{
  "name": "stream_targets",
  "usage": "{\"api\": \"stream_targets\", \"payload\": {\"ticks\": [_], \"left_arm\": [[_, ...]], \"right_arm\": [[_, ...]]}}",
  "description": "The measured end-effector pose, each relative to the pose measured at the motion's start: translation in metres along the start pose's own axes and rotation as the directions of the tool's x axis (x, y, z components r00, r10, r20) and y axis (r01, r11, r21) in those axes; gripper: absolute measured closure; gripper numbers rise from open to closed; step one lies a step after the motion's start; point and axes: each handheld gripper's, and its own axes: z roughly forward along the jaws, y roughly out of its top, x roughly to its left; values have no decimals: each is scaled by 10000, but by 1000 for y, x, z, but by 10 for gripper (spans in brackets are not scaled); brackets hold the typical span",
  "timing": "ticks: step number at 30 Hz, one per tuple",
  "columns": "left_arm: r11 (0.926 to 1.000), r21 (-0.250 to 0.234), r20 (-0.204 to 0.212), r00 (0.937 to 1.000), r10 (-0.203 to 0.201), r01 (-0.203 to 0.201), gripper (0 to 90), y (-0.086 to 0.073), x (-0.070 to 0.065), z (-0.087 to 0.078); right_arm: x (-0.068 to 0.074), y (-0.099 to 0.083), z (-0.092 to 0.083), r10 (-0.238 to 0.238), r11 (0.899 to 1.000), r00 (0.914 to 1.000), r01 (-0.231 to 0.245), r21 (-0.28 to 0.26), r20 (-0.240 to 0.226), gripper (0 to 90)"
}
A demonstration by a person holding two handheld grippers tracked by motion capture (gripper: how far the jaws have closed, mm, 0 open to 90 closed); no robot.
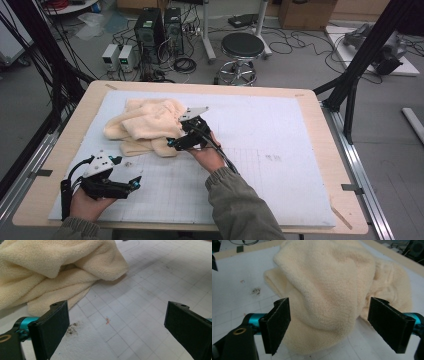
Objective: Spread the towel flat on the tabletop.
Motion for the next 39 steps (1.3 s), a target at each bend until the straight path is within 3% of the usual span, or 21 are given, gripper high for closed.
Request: {"api": "stream_targets", "payload": {"ticks": [7, 9, 10, 11, 12, 13, 14, 18, 27, 28, 30, 34, 36, 39], "left_arm": [[10000, 7, 22, 10000, 11, -11, 66, 0, 1, 0], [10000, 1, 0, 10000, -18, 18, 66, 0, 1, 0], [10000, 8, -4, 10000, -13, 13, 66, 0, 1, 0], [10000, -1, -25, 10000, -40, 40, 66, 0, 1, 0], [10000, 28, -18, 10000, 3, -3, 66, 0, 2, 0], [10000, 8, -13, 10000, -14, 14, 66, 0, 2, 0], [10000, 2, -30, 10000, -54, 54, 66, -1, 2, 0], [10000, -9, -79, 9999, -69, 69, 66, -1, 3, 0], [10000, -44, -176, 9998, -43, 43, 66, 0, 2, -1], [9999, -91, -228, 9997, -82, 80, 66, 1, 1, 0], [9999, -127, -247, 9997, -52, 49, 69, 2, 0, -1], [9995, -311, -361, 9993, -60, 49, 83, 4, -1, -1], [9993, -379, -356, 9994, 35, -49, 90, 7, 0, 2], [9998, -202, -338, 9994, 89, -96, 100, 16, 7, 13]], "right_arm": [[0, -8, 22, 51, 9988, 10000, -49, 489, -25, 295], [2, -10, 28, -232, 9962, 9997, 233, 835, -25, 461], [2, -10, 28, -232, 9962, 9997, 233, 835, -25, 461], [1, -10, 28, -319, 9950, 9990, 348, 934, -325, 635], [2, -10, 28, -434, 9952, 9982, 468, 862, -410, 692], [2, -10, 28, -434, 9952, 9982, 468, 862, -410, 692], [2, -8, 24, -642, 9931, 9969, 684, 957, -458, 763], [-1, -8, 16, -747, 9924, 9961, 790, 943, -479, 794], [-5, -13, -27, -1228, 9881, 9904, 1279, 858, -633, 805], [-4, -12, -38, -1374, 9866, 9881, 1428, 795, -693, 805], [-3, -12, -42, -1430, 9858, 9871, 1486, 787, -724, 805], [4, -14, -61, -2025, 9740, 9761, 2091, 873, -792, 805], [4, -20, -73, -2129, 9715, 9740, 2195, 892, -777, 804], [3, -24, -79, -2070, 9723, 9754, 2137, 951, -754, 803]]}}
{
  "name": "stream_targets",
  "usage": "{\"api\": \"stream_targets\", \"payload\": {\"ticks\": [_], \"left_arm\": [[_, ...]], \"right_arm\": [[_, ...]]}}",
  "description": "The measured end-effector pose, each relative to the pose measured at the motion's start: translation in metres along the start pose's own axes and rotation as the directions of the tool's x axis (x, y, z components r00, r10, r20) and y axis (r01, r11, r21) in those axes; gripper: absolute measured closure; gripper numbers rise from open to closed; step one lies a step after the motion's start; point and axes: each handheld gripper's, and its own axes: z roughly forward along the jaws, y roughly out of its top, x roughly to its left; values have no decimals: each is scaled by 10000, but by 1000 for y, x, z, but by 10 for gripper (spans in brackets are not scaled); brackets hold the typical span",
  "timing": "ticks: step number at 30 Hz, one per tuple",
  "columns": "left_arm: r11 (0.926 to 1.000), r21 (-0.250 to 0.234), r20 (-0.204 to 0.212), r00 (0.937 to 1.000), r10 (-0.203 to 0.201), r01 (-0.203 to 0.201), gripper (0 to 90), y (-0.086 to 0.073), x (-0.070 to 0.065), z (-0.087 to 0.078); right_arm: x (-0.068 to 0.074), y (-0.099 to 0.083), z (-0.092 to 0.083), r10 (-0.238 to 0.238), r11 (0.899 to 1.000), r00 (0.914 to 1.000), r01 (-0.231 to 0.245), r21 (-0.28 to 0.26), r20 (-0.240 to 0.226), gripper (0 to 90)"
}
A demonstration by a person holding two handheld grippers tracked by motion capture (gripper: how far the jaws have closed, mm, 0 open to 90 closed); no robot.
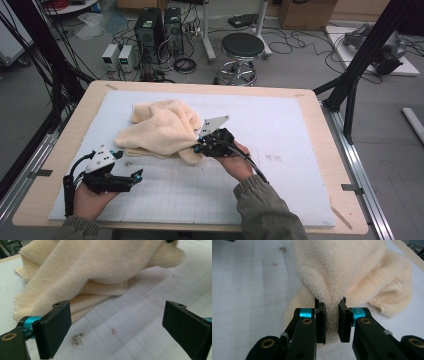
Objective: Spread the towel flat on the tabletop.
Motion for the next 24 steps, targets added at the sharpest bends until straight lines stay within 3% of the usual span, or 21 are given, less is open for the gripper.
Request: {"api": "stream_targets", "payload": {"ticks": [7, 10, 11, 13, 14, 15, 16, 17, 22, 24], "left_arm": [[9996, 258, -315, 9995, 101, -93, 131, 16, 20, 32], [9988, 483, -508, 9987, -68, 92, 158, 17, 28, 44], [9986, 514, -472, 9988, -103, 127, 191, 16, 31, 47], [9976, 646, -317, 9992, -225, 245, 344, 14, 36, 53], [9966, 792, -170, 9997, -196, 209, 344, 13, 37, 55], [9956, 922, 47, 9999, -140, 135, 440, 12, 37, 56], [9943, 1060, 131, 9998, -115, 100, 620, 12, 36, 57], [9930, 1180, 262, 9997, -2, -29, 705, 12, 35, 56], [9931, 1165, 863, 9963, 56, -157, 777, 15, 24, 46], [9923, 1176, 1145, 9931, 249, -385, 788, 16, 15, 41]], "right_arm": [[-3, -12, -2, 153, 9999, 9999, -153, 18, -50, 800], [-6, -14, -3, 216, 9998, 9997, -216, 5, -71, 800], [-7, -15, -3, 259, 9997, 9996, -259, 24, -108, 799], [-8, -16, -3, 279, 9996, 9995, -279, 28, -130, 799], [-8, -16, -3, 279, 9996, 9995, -279, 28, -130, 799], [-8, -16, -2, 291, 9996, 9995, -291, 33, -130, 799], [-8, -17, -3, 293, 9996, 9995, -292, 54, -132, 799], [-7, -18, -3, 315, 9995, 9994, -315, 57, -162, 799], [-7, -23, -11, 430, 9991, 9989, -430, -44, -180, 799], [-4, -27, -18, 436, 9990, 9988, -437, -52, -211, 799]]}}
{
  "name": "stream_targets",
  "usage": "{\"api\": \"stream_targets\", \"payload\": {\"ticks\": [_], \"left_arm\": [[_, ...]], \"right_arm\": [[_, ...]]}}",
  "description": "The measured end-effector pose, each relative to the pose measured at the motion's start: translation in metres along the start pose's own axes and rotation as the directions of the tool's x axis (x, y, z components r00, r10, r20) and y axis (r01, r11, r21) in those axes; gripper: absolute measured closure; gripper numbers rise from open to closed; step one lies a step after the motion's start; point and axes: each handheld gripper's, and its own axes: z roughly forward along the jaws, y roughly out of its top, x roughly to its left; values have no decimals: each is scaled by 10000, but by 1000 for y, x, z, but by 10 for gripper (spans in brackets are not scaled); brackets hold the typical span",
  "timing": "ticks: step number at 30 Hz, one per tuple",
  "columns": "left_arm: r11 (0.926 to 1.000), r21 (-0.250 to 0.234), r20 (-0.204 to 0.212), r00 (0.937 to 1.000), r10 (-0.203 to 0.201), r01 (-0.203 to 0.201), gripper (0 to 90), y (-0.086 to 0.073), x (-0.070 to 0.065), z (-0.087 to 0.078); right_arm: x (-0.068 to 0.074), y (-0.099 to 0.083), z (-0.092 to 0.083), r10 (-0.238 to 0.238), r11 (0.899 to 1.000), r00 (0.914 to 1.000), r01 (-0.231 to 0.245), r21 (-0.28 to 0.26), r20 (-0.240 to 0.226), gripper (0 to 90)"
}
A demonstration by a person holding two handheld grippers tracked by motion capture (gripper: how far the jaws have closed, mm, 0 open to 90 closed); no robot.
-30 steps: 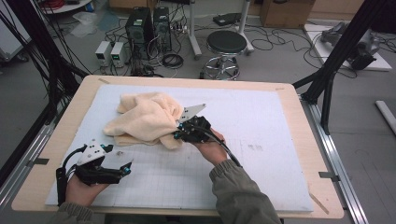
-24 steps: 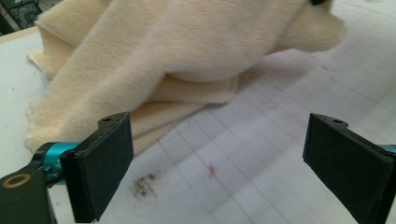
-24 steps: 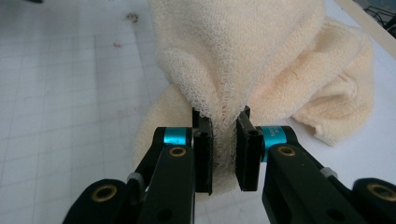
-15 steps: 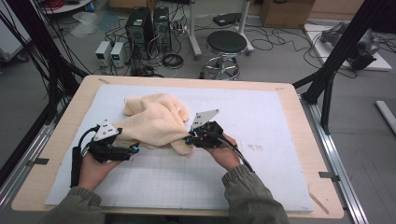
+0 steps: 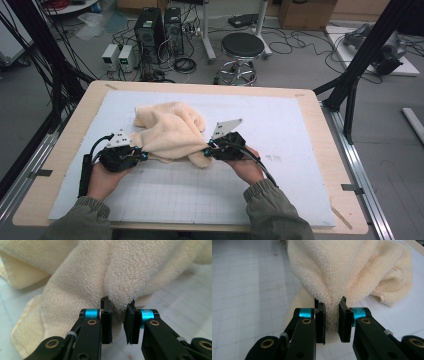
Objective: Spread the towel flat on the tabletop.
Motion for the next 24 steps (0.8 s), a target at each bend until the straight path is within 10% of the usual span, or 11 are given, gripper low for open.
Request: {"api": "stream_targets", "payload": {"ticks": [7, 16, 24], "left_arm": [[9962, -324, 738, 9938, 834, -812, 793, 5, -51, -20], [9854, -400, 1797, 9689, 1699, -1654, 798, -4, -109, -51], [9830, -213, 2305, 9558, 1823, -1823, 678, -17, -124, -58]], "right_arm": [[22, -10, -47, -420, 9989, 9991, 418, 222, 93, 800], [63, -39, -92, -646, 9978, 9977, 650, 159, -221, 799], [84, -57, -91, -549, 9985, 9963, 553, 43, -665, 698]]}}
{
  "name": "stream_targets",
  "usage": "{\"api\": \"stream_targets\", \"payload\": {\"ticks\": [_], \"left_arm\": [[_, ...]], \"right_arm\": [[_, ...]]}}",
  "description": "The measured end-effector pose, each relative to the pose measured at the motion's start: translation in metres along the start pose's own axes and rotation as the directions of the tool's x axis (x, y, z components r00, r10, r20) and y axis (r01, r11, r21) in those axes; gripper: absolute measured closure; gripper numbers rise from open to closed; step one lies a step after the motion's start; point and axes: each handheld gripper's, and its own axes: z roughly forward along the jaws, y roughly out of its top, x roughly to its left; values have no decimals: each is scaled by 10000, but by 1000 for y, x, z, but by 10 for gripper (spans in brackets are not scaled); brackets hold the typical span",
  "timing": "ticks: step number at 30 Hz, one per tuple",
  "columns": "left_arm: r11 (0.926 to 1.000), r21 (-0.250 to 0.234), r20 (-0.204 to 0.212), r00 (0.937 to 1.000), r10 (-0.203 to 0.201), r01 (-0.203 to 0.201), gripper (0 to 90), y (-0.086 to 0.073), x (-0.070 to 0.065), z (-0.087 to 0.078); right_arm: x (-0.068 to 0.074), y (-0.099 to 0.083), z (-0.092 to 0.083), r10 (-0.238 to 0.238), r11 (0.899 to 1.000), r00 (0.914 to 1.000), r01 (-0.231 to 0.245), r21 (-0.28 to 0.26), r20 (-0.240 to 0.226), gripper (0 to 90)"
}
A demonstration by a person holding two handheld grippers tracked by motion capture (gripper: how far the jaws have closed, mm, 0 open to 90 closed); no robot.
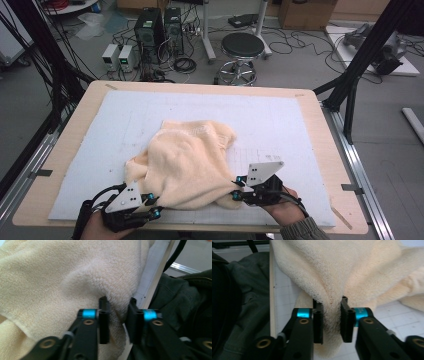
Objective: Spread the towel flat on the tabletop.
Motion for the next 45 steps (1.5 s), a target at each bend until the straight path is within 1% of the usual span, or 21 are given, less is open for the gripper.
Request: {"api": "stream_targets", "payload": {"ticks": [1, 2, 3, 5, 8, 10, 11, 14, 15, 20, 22, 24, 27, 31, 33, 36, 38, 39, 40, 42, 45], "left_arm": [[10000, -69, -33, 10000, -21, 20, 678, 0, 1, -2], [9998, -186, -57, 10000, -29, 28, 640, 2, 3, -5], [9995, -320, -146, 9999, -85, 81, 569, 3, 5, -8], [9982, -589, -310, 9995, -81, 63, 551, 7, 12, -15], [9951, -981, -651, 9977, -190, 125, 483, 15, 26, -22], [9934, -1114, -741, 9966, -351, 267, 475, 20, 37, -21], [9930, -1151, -854, 9956, -373, 273, 447, 22, 43, -19], [9931, -1073, -1077, 9925, -585, 469, 437, 24, 61, -2], [9937, -987, -1152, 9912, -650, 537, 414, 24, 66, 6], [9972, -363, -1594, 9847, -707, 657, 381, 24, 89, 42], [9978, -136, -1833, 9808, -665, 652, 381, 24, 97, 51], [9964, 21, -1943, 9775, -823, 843, 370, 23, 103, 59], [9938, 438, -1964, 9762, -921, 1025, 371, 19, 111, 70], [9859, 1104, -1825, 9776, -1045, 1260, 435, 15, 117, 82], [9822, 1404, -1758, 9794, -990, 1245, 524, 12, 119, 87], [9802, 1515, -1584, 9819, -1034, 1276, 653, 11, 120, 88], [9793, 1582, -1373, 9850, -1046, 1261, 733, 11, 120, 88], [9795, 1569, -1316, 9856, -1063, 1266, 803, 11, 119, 87], [9794, 1571, -1290, 9859, -1068, 1266, 803, 11, 119, 87], [9806, 1475, -1288, 9855, -1104, 1291, 860, 9, 116, 83], [9809, 1231, -1213, 9833, -1356, 1505, 886, 3, 112, 76]], "right_arm": [[0, 0, 0, 0, 10000, 10000, 0, 0, 0, 698], [0, 1, -1, -8, 9999, 10000, 8, -106, -44, 668], [-4, 2, -5, 147, 9987, 9998, -154, -477, -151, 608], [-6, 3, -7, 240, 9976, 9996, -248, -641, -133, 591], [-18, 7, -15, 504, 9918, 9987, -503, -1177, -20, 545], [-21, 8, -15, 568, 9903, 9984, -563, -1270, 4, 532], [-27, 9, -13, 675, 9858, 9976, -687, -1530, -125, 520], [-32, 11, -9, 829, 9829, 9961, -868, -1626, -310, 495], [-36, 13, -6, 802, 9823, 9952, -886, -1653, -563, 479], [-34, 13, -12, 581, 9878, 9939, -709, -1385, -939, 434], [-34, 12, -15, 583, 9873, 9937, -716, -1418, -959, 420], [-35, 8, -22, 727, 9842, 9928, -868, -1545, -948, 415], [-41, 2, -25, 1110, 9801, 9925, -1179, -1596, -512, 426], [-53, 2, -1, 1466, 9858, 9883, -1423, -890, 429, 432], [-63, 2, 18, 1607, 9864, 9831, -1569, -485, 879, 443], [-76, -1, 41, 2022, 9793, 9740, -2021, -115, 1017, 471], [-83, -5, 57, 2227, 9742, 9712, -2251, 189, 848, 530], [-85, -9, 70, 2241, 9718, 9735, -2267, 649, 449, 678], [-85, -9, 70, 2241, 9718, 9735, -2267, 649, 449, 678], [-84, -10, 74, 2123, 9734, 9771, -2127, 849, 135, 773], [-75, -4, 58, 1765, 9821, 9843, -1761, 673, 9, 824]]}}
